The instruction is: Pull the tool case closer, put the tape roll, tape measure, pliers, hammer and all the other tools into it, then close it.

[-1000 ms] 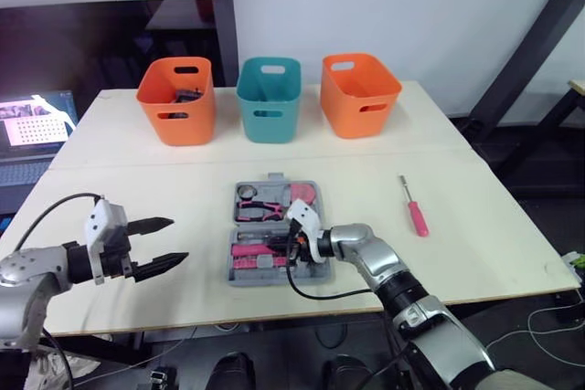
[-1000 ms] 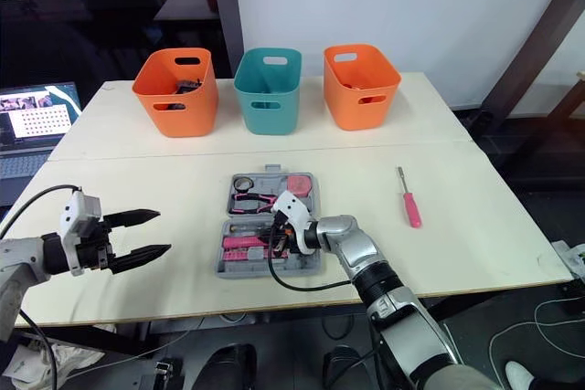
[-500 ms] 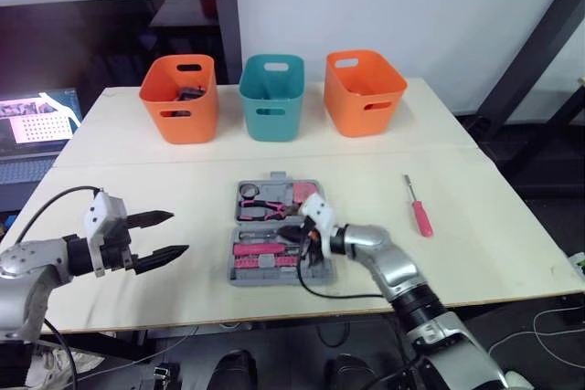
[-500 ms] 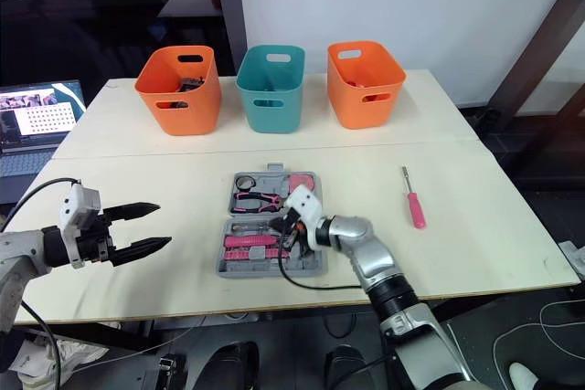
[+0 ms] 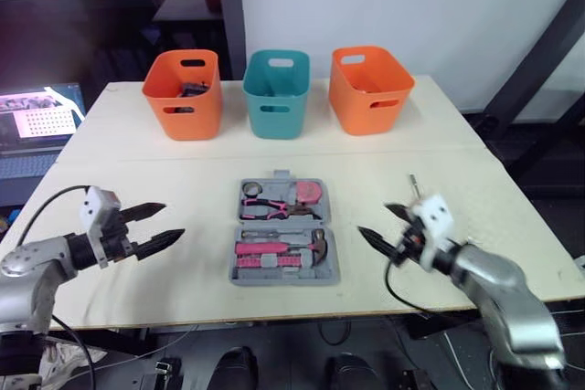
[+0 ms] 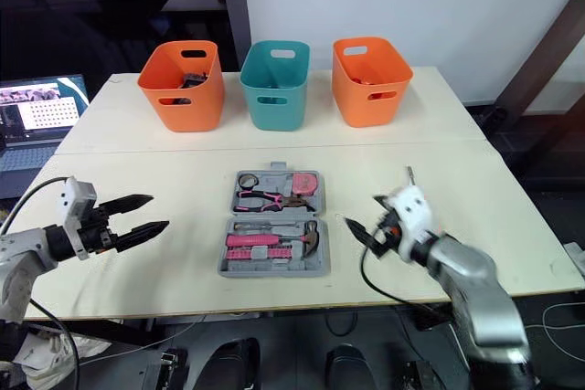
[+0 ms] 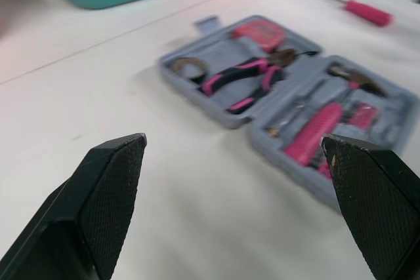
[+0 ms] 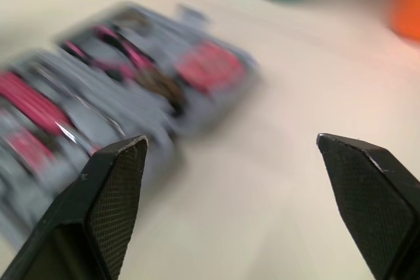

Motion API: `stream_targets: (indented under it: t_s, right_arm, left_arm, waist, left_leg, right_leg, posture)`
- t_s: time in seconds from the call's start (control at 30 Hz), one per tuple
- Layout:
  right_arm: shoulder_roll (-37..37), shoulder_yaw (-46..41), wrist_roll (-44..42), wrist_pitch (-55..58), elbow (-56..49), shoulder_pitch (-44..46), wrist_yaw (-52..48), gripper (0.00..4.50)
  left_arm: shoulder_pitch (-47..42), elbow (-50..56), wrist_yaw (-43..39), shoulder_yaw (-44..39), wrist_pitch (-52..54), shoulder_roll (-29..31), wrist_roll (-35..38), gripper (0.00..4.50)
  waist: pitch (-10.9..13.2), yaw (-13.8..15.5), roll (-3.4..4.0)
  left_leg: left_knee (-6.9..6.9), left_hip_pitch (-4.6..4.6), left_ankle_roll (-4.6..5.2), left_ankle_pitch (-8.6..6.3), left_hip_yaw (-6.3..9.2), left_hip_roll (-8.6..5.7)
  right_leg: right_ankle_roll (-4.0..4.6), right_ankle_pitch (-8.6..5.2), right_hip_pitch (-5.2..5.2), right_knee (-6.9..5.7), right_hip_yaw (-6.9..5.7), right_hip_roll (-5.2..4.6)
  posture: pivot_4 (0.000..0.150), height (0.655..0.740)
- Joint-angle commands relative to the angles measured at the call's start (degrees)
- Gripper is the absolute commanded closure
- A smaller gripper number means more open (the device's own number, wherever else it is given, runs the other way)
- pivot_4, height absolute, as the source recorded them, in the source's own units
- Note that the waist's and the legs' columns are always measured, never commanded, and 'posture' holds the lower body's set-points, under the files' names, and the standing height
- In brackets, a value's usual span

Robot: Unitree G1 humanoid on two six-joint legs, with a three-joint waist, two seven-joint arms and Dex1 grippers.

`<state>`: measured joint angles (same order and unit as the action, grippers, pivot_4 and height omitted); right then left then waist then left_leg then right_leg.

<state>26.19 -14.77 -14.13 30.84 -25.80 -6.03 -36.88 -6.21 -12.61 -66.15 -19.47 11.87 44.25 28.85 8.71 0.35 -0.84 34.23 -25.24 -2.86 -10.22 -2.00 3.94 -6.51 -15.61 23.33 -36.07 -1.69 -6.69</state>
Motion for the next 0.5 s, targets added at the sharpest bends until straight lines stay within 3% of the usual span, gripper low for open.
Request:
stream_targets:
  t_s: [0.03, 0.17, 0.3, 0.5]
  right_arm:
    - [-1.73, -9.12, -2.86, -1.24, -7.43, -5.45, 4.48, 0.05]
    - [-4.23, -15.27, -3.43, -4.16, -8.03, -12.47, 7.28, 0.05]
    - [-5.23, -15.25, -4.96, -5.10, -9.06, -16.44, 7.22, 0.05]
    - [-6.05, -14.00, -7.18, -2.66, -12.14, -16.03, 10.80, 0.05]
  left_arm:
    - [1.24, -3.15, 0.92, -4.75, -3.40, 0.38, 0.45, 0.00]
    - [0.81, -7.00, 0.20, -5.41, -5.38, 1.11, -0.04, 0.00]
    - [-1.09, -8.37, -0.48, -4.37, -5.14, 1.59, -0.20, 0.00]
    - [-9.72, -1.41, -2.74, 2.54, -0.18, 1.28, 0.25, 0.00]
  waist:
    - [0.01, -0.11, 0.01]
    - [0.00, 0.19, -0.01]
    - [0.01, 0.32, 0.01]
    - [0.01, 0.40, 0.01]
  left_leg:
    - [0.02, 0.01, 0.00, 0.00, -0.01, 0.00]
    - [0.13, 0.13, -0.17, -0.10, 0.07, 0.00]
    - [0.10, 0.09, -0.20, -0.12, 0.06, 0.00]
    - [0.10, 0.01, -0.18, -0.11, 0.07, 0.00]
  right_leg:
    - [0.00, 0.00, -0.01, 0.02, 0.02, -0.01]
    - [0.04, 0.01, 0.04, 0.10, -0.03, -0.02]
    - [0.08, 0.02, -0.02, 0.31, -0.06, -0.09]
    - [0.14, 0.07, -0.04, 0.39, -0.11, -0.09]
  posture:
    - [0.150, 0.7400]
    - [0.150, 0.7400]
    - [0.150, 0.7400]
    - [0.150, 0.7400]
